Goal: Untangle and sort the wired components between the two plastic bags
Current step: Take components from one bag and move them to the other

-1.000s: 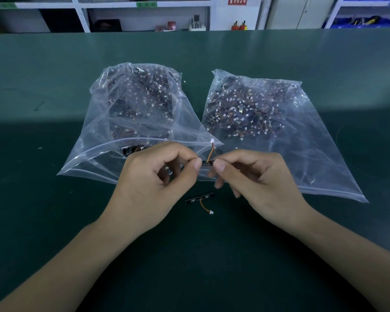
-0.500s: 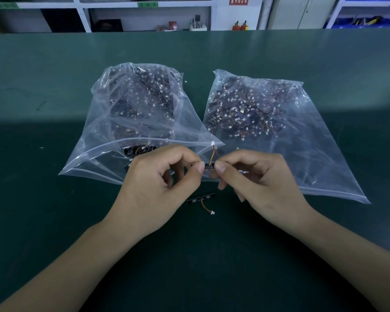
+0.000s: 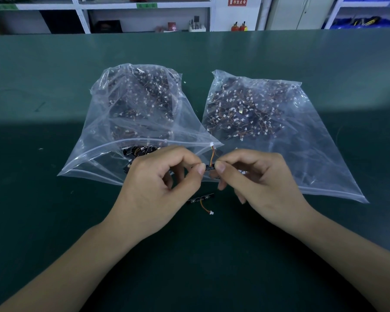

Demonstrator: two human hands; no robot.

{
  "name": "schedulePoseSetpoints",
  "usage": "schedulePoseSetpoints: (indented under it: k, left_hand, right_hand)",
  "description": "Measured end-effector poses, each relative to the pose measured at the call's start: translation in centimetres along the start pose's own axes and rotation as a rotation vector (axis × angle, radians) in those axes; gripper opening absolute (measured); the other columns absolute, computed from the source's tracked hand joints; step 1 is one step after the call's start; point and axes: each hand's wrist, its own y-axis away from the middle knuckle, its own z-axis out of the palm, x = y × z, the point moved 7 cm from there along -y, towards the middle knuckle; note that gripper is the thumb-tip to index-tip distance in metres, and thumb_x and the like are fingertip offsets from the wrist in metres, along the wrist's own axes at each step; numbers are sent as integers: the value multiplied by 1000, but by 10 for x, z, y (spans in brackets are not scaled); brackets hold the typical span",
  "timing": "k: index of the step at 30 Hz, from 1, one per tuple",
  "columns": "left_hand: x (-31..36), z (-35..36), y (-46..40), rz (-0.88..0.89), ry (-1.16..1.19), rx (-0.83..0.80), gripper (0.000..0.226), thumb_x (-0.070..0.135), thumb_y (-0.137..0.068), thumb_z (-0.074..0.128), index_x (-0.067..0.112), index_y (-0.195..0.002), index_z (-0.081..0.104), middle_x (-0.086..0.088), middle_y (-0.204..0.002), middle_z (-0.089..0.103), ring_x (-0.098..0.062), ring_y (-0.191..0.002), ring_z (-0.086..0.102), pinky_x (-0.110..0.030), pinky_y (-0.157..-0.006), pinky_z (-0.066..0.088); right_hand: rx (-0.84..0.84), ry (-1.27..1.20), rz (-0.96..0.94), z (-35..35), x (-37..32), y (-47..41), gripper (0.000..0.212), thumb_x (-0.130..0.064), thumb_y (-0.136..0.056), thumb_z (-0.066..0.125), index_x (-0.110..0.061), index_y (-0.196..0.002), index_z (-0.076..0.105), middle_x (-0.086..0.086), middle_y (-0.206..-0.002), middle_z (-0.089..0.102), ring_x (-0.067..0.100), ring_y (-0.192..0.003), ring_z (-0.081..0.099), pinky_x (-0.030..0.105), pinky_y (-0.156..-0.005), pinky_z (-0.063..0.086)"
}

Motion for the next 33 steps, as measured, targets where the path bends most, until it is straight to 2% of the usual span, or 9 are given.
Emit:
schedulePoseSetpoints:
  k: [2, 5, 7, 9, 12, 17, 25, 30, 33]
  left_hand:
    - [0, 0, 0, 10, -13, -1, 13, 14, -95, 71, 16, -83, 71, 9, -76, 65, -20, -69, 61, -29, -59, 46]
    - [-3, 0, 0, 11, -30, 19, 12, 16, -96, 71, 19, -84, 72, 10, -77, 66, -20, -70, 62, -27, -59, 46]
    - [-5, -2, 0, 19, -74, 41, 12, 21, -100, 73, 21, -88, 74, 13, -80, 66, -19, -72, 63, -22, -62, 45]
    - [-6, -6, -1, 61, -156, 62, 10, 22, -102, 72, 20, -95, 78, 15, -83, 68, -17, -75, 65, -21, -65, 46]
    - [-7, -10, -2, 122, -233, 90, 13, 18, -103, 70, 16, -108, 82, 9, -90, 72, -17, -75, 66, -30, -67, 50]
    - [-6, -7, -1, 192, -257, 20, 18, 16, -103, 69, 15, -115, 81, 7, -93, 71, -13, -76, 65, -31, -67, 52]
    - [-10, 4, 2, 182, -247, -32, 9, 27, -96, 79, 21, -100, 84, 12, -92, 68, -12, -70, 62, -38, -58, 53]
    - [-4, 6, 1, 194, -374, 20, 5, 26, -95, 80, 22, -95, 83, 11, -88, 66, 1, -71, 48, -29, -57, 50]
    - [0, 8, 0, 215, -468, 44, 3, 20, -93, 84, 22, -91, 83, 10, -86, 66, 2, -74, 44, -26, -56, 48]
  right_hand:
    - [-5, 20, -3, 0, -1, 0, 11, -14, -99, 71, -11, -92, 79, 2, -74, 73, 4, -56, 62, 13, -55, 44]
    - [10, 90, -47, -1, -3, -1, 10, -17, -100, 73, -14, -93, 80, 2, -81, 74, 14, -69, 67, 32, -61, 51]
    - [1, 263, -160, -4, -10, -3, 8, -22, -99, 75, -15, -101, 80, -4, -89, 74, 17, -81, 67, 30, -70, 50]
    - [-43, 533, -257, -5, -14, -4, 23, -23, -94, 80, -17, -116, 77, -7, -100, 71, 15, -91, 64, 25, -83, 49]
    - [-88, 707, -277, -8, -11, -7, 43, -13, -84, 79, -20, -125, 70, -9, -108, 66, 15, -98, 60, 32, -96, 48]
    - [-126, 783, -253, -7, -5, -10, 39, -4, -80, 75, -21, -115, 71, -13, -98, 64, 12, -91, 60, 41, -90, 52]
    - [-2, 671, -271, -16, -12, -8, 41, 2, -82, 75, -21, -115, 73, -12, -97, 67, 11, -90, 63, 32, -81, 55]
    - [15, 658, -273, -17, -11, -8, 38, 3, -84, 76, -19, -114, 73, -10, -97, 69, 11, -90, 62, 15, -80, 46]
    - [23, 656, -279, -17, -10, -8, 36, 4, -85, 75, -18, -114, 73, -9, -97, 69, 11, -89, 62, 11, -80, 41]
